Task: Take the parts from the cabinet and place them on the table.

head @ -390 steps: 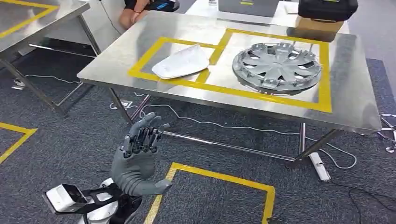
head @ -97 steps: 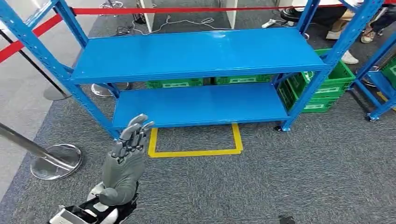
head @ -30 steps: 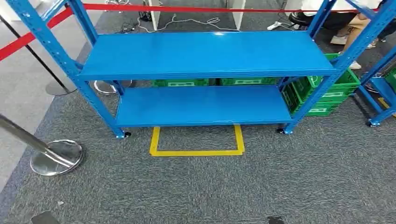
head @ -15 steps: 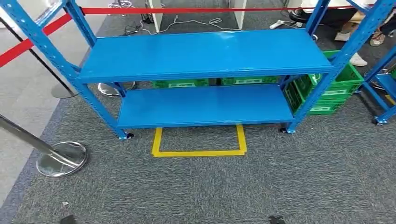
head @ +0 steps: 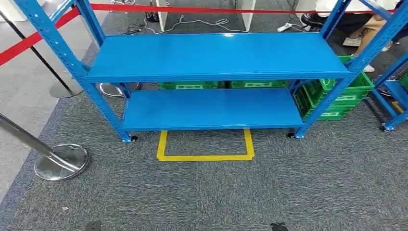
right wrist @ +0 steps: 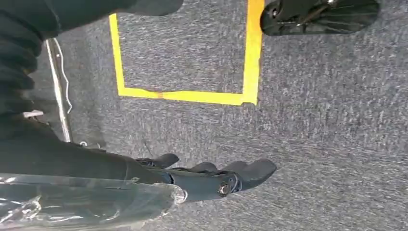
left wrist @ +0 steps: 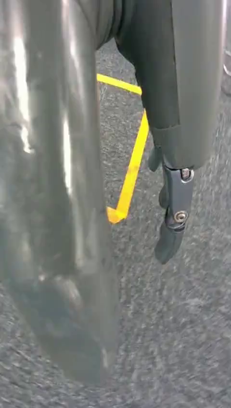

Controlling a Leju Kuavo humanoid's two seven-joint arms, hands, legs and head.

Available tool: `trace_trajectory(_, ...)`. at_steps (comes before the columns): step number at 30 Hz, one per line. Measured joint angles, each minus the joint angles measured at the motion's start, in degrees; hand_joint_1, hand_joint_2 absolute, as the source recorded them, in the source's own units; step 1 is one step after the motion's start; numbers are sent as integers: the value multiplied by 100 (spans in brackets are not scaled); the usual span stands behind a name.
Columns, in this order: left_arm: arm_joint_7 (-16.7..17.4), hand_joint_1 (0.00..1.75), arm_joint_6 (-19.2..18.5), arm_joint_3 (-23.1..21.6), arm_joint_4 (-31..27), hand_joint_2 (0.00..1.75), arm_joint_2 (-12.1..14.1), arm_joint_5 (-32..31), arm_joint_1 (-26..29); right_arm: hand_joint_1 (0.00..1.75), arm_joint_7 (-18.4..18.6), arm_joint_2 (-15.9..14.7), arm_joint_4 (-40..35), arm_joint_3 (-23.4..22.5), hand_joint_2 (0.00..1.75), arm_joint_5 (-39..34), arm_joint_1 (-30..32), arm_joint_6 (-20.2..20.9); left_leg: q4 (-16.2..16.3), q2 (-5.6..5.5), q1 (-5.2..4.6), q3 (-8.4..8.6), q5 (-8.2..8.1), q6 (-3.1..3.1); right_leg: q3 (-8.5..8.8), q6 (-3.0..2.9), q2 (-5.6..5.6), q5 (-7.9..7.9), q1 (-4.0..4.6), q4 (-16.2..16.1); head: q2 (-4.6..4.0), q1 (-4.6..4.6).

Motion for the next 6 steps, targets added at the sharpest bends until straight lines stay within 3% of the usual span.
trace_trajectory(2, -2, 0, 13, -55, 13, 0, -4, -35, -2, 0, -67, 0, 0, -2, 175, -22, 0, 9, 1, 2, -2, -1, -1, 25, 38, 102, 2, 31, -6, -52, 0, -2)
trace_trajectory(6, -26, 0, 20, -87, 26, 0, -4, -50, -1, 0, -65, 0, 0, -2, 175, -33, 3, 2, 8, 2, -9, -7, 5, 44, 61, 189, 3, 37, -15, -71, 0, -4)
